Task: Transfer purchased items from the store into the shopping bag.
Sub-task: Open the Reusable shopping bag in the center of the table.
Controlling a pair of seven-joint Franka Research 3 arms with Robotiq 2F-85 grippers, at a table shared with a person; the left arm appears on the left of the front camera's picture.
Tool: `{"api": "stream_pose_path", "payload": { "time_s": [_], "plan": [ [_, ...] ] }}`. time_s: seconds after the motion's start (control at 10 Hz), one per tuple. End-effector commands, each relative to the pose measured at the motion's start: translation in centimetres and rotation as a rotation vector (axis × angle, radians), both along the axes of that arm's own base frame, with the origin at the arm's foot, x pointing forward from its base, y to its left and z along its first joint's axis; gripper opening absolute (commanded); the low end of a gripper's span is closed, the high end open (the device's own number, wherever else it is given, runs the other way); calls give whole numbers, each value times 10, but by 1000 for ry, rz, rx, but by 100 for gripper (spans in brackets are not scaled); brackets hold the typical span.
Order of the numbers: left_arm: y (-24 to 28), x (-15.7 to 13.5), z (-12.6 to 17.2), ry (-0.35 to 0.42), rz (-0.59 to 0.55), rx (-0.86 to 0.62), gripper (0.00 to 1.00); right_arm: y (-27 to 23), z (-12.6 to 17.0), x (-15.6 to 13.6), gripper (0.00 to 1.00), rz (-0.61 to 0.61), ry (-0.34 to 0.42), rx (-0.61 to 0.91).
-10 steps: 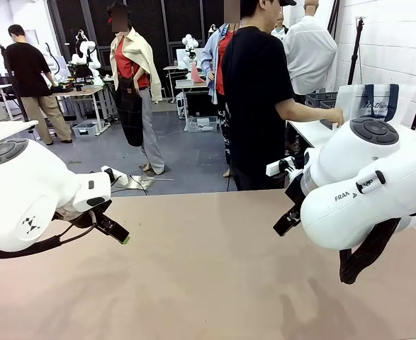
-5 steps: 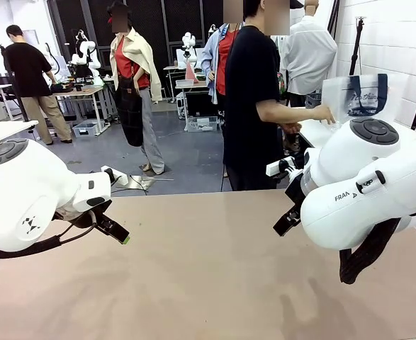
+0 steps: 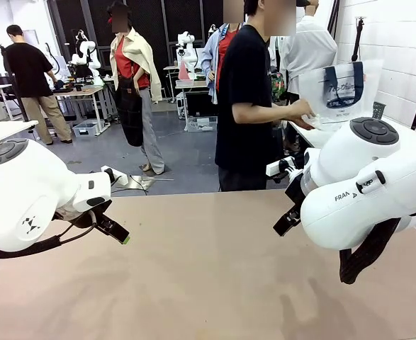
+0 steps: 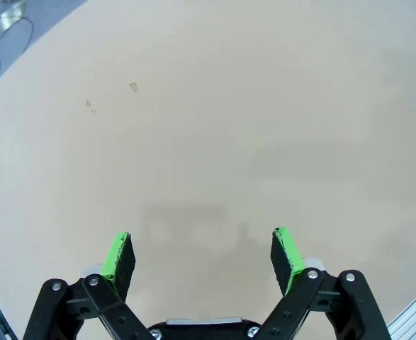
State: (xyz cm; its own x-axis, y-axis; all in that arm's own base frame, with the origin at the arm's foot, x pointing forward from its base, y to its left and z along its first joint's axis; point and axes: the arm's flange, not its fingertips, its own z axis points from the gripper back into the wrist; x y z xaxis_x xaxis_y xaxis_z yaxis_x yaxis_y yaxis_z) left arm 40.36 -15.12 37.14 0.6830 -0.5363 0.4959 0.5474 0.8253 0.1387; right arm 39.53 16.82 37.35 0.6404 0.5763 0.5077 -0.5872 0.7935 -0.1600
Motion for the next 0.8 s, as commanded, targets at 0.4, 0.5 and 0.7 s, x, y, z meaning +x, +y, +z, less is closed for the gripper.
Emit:
{"api": "stream_pose_path", "payload": {
  "time_s": [0.4,0.5,0.7],
  "plan": [
    [0,0,0,0,1,0,100,0,0,0,100,0,0,0],
    [0,0,0,0,1,0,100,0,0,0,100,0,0,0],
    [0,0,0,0,1,0,100,0,0,0,100,0,0,0]
  ]
}}
